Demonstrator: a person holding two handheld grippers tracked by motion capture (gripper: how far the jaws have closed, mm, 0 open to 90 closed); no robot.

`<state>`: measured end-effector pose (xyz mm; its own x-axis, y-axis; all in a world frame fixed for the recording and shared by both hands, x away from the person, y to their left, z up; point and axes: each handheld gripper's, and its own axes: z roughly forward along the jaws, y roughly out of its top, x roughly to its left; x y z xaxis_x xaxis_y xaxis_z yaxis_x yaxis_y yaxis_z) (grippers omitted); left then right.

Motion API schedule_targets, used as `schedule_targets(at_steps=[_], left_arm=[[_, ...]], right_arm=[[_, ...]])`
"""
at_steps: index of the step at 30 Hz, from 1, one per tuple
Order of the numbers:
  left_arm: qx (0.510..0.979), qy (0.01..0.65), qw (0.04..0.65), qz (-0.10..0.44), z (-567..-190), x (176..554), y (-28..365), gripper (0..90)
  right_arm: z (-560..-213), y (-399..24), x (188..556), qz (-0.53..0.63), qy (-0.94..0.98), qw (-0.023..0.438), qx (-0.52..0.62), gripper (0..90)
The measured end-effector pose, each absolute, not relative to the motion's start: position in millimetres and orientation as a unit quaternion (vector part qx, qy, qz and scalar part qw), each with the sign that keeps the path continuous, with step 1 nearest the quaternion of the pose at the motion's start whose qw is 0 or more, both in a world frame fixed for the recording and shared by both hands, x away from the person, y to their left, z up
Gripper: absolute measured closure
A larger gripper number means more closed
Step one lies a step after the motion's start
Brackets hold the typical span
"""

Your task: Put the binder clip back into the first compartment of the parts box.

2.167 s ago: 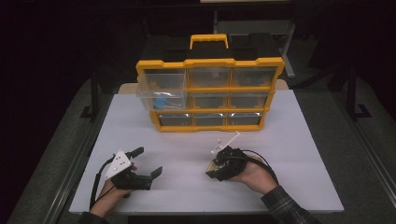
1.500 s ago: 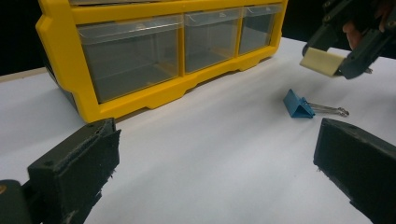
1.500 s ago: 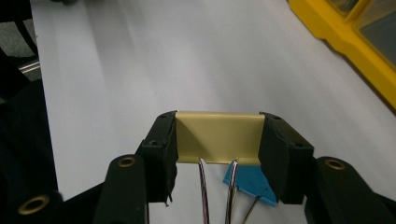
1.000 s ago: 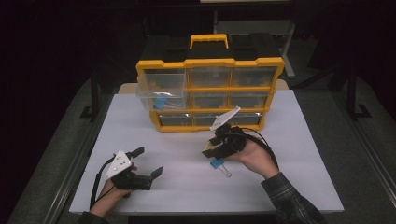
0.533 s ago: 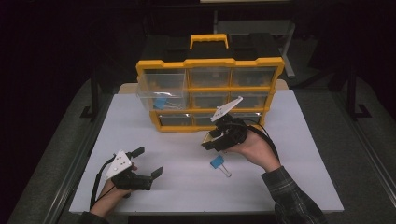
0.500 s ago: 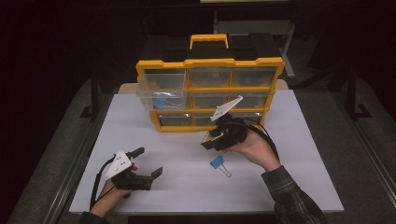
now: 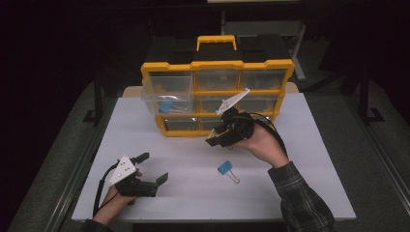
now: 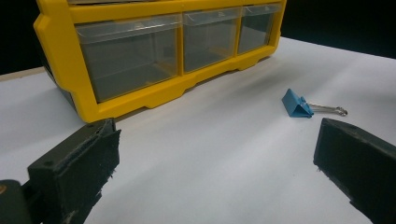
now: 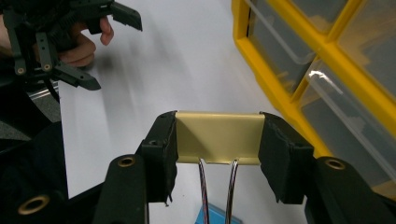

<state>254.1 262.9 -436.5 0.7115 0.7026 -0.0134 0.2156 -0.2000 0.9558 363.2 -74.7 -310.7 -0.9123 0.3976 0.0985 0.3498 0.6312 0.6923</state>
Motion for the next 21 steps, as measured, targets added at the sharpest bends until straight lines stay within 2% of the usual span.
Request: schedule_targets(at_steps=[21], left_arm=[[0.742, 0.306, 0.552, 0.223, -437, 255, 263, 0.2]], right_arm=[[-255, -78, 383, 0.403, 0.893, 0.036, 0.198, 49.0]])
